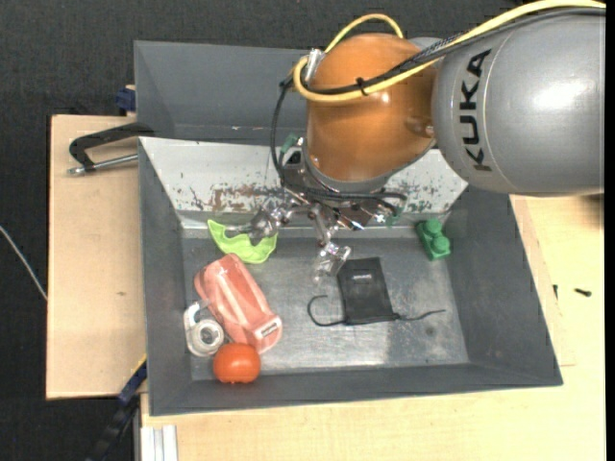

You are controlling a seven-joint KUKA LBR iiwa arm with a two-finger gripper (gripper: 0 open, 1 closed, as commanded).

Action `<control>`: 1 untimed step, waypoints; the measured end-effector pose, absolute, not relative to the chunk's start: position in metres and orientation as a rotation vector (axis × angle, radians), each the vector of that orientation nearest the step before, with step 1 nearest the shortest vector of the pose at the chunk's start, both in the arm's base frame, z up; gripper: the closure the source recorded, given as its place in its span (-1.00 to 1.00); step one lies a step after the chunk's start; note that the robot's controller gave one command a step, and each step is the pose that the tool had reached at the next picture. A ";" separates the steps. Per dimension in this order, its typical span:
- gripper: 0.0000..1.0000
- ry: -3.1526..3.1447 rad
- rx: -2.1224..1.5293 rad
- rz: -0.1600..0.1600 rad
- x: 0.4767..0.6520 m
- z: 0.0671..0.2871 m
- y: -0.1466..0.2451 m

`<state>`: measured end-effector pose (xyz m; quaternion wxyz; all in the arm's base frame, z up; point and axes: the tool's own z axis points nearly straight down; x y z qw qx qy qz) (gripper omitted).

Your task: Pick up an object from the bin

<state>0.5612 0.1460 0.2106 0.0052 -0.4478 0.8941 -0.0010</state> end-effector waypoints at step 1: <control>-1.00 2.935 -1.111 0.003 0.570 0.188 0.162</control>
Offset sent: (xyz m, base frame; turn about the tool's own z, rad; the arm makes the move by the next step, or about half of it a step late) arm 0.0233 0.0660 -0.0224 -0.4282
